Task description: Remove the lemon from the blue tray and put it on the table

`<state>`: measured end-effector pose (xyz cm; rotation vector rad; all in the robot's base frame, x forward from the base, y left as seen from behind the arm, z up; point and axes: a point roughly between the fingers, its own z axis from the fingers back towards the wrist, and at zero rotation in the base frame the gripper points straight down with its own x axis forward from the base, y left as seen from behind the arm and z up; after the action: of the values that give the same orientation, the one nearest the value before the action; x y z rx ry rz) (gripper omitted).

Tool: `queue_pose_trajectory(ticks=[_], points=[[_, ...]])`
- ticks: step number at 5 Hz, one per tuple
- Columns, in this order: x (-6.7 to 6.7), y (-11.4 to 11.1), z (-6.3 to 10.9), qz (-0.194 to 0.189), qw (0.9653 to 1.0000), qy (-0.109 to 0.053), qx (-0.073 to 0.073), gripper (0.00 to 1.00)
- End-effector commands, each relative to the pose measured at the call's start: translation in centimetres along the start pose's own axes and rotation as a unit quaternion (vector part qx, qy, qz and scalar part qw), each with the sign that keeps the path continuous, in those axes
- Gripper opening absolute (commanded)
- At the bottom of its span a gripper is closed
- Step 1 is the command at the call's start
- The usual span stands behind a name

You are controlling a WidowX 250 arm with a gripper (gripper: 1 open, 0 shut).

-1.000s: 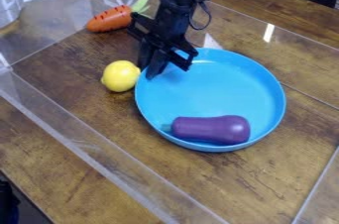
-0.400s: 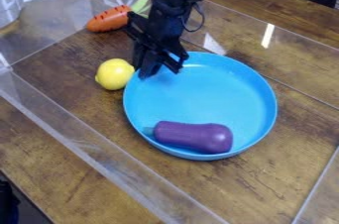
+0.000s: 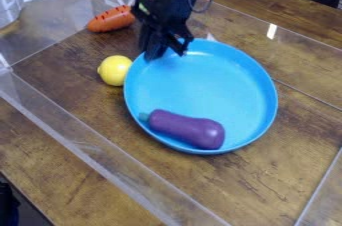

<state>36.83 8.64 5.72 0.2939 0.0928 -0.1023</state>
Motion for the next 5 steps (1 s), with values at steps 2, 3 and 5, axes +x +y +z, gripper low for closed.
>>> queue_pose_trajectory(ticks=[2,3,5], points=[[0.7,-0.7,5.3,-0.049,0.9959,-0.073,0.022,0.00],[1.3,-1.3,6.5,-0.085,0.9914,-0.095,0.030,0.00],[1.7,0.7,6.1,-0.132,0.9847,-0.107,0.037,0.00]])
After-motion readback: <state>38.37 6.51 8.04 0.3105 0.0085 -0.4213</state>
